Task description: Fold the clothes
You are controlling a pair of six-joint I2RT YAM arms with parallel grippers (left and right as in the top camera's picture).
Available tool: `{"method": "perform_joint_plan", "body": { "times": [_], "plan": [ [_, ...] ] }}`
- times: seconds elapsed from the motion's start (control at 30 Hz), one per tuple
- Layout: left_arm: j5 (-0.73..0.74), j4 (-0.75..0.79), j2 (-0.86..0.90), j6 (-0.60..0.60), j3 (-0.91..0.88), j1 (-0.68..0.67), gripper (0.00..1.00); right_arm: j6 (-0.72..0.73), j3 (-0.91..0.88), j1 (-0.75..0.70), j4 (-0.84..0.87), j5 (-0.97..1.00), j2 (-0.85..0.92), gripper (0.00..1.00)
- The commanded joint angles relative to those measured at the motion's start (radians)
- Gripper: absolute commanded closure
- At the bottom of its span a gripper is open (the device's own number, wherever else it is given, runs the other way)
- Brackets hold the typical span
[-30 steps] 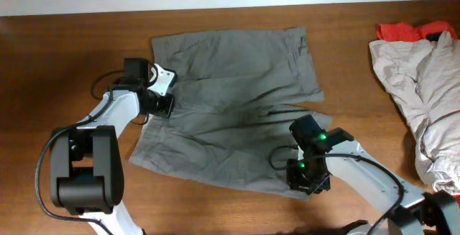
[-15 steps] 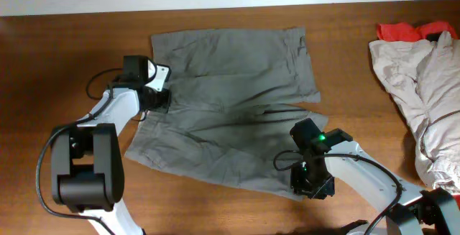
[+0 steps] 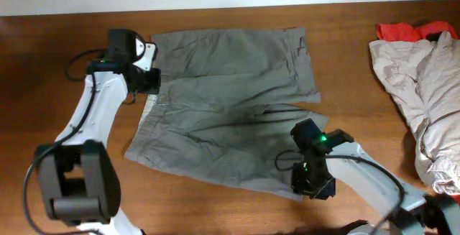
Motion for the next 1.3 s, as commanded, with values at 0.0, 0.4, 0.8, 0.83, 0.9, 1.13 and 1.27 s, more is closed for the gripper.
{"method": "perform_joint_plan", "body": {
  "times": [0.0, 0.4, 0.8, 0.83, 0.9, 1.13, 1.27],
  "plan": [
    [-0.014, -0.01, -0.078, -0.098, 0.019, 0.046, 0.53, 0.011, 0.004, 0.01, 0.001, 0.017, -0.137, 0.58],
    [0.188, 0.019, -0.1, 0.052, 0.018, 0.056, 0.34, 0.014, 0.009, 0.008, 0.126, 0.015, -0.59, 0.12],
    [0.356, 0.069, 0.043, 0.062, 0.018, 0.034, 0.41, -0.023, 0.01, -0.014, 0.241, -0.1, -0.427, 0.01],
    [0.423, 0.112, 0.05, 0.062, 0.018, 0.019, 0.56, -0.099, 0.015, -0.032, 0.357, -0.193, -0.394, 0.08],
    [0.422, 0.143, 0.05, 0.062, 0.018, -0.013, 0.61, -0.099, 0.04, -0.061, 0.459, -0.216, -0.357, 0.23],
    [0.177, 0.211, 0.05, 0.069, 0.018, -0.167, 0.86, -0.126, 0.262, -0.171, 0.529, -0.227, -0.095, 0.56],
    [0.134, 0.268, 0.074, 0.069, 0.018, -0.211, 0.96, -0.225, 0.414, -0.202, 0.593, -0.223, 0.09, 0.62]
  ]
}}
